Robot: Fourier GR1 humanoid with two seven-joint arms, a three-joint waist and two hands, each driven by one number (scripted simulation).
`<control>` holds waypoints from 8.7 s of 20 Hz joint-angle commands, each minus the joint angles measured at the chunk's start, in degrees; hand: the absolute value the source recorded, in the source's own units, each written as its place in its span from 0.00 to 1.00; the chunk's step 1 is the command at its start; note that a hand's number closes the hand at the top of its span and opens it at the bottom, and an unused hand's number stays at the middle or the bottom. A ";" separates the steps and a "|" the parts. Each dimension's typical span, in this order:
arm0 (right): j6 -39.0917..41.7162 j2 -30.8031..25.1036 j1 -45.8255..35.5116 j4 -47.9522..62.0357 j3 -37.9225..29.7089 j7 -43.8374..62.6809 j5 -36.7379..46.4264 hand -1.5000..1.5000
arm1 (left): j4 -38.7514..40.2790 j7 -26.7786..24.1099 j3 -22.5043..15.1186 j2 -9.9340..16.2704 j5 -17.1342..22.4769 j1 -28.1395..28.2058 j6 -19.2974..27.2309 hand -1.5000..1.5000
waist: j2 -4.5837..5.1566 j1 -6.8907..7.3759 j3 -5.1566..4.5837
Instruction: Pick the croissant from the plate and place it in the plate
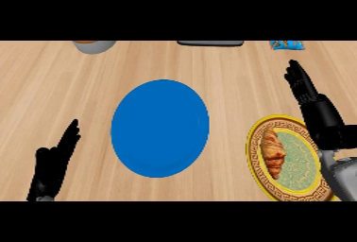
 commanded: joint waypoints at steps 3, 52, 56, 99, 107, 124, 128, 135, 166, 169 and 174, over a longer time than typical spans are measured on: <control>-6.13 7.04 2.43 -3.39 -4.57 0.16 -3.93 0.00 | -0.84 -6.71 3.21 3.02 -4.10 0.35 0.95 0.50 | -0.10 -1.02 0.93; 10.19 2.54 10.40 -10.50 2.10 56.17 43.83 0.00 | 2.73 -15.61 10.42 1.78 -9.64 1.34 -6.86 0.50 | 0.26 -0.39 0.90; 14.48 5.19 8.40 -10.70 0.79 57.20 44.65 0.00 | 2.73 -15.73 10.50 -0.66 -12.31 2.66 -7.83 0.50 | 0.19 -0.69 0.89; 8.56 18.61 30.88 -12.26 -1.61 48.95 71.21 1.00 | 1.18 -15.52 23.79 -9.95 -22.42 3.41 -18.12 0.50 | 0.00 -1.81 0.80; 0.07 16.97 38.24 -28.08 0.41 53.14 86.30 1.00 | -1.62 -11.04 23.75 -9.64 -22.11 0.96 -19.23 0.50 | -0.09 -1.88 0.85; 21.12 31.52 15.09 -44.55 28.80 57.90 107.95 1.00 | -1.24 -13.73 24.04 -10.26 -23.35 2.38 -19.96 0.50 | 0.12 -0.34 0.81; 18.04 31.74 0.23 -31.80 30.39 70.05 101.80 1.00 | 1.13 -14.28 24.13 -10.97 -23.45 0.43 -19.94 0.50 | 0.36 0.22 0.79; 9.18 31.83 -17.10 -16.29 25.11 79.18 88.37 1.00 | 2.64 -14.86 23.26 -12.71 -24.93 -0.80 -18.78 0.50 | 0.50 0.98 0.80; -44.06 31.85 -34.51 30.51 21.05 67.67 57.62 0.00 | 1.50 -12.92 23.08 -12.31 -25.33 -1.58 -21.26 0.50 | 0.51 2.01 0.93; -49.30 31.85 -30.57 28.80 19.39 69.96 62.10 0.00 | 1.76 -14.19 24.20 -13.00 -25.62 0.04 -19.34 0.50 | -0.01 -0.05 0.88; -52.67 30.58 -21.81 18.67 15.25 65.78 63.51 0.00 | 0.84 -13.63 25.86 -12.08 -24.76 1.57 -19.72 0.50 | -0.35 -2.08 0.96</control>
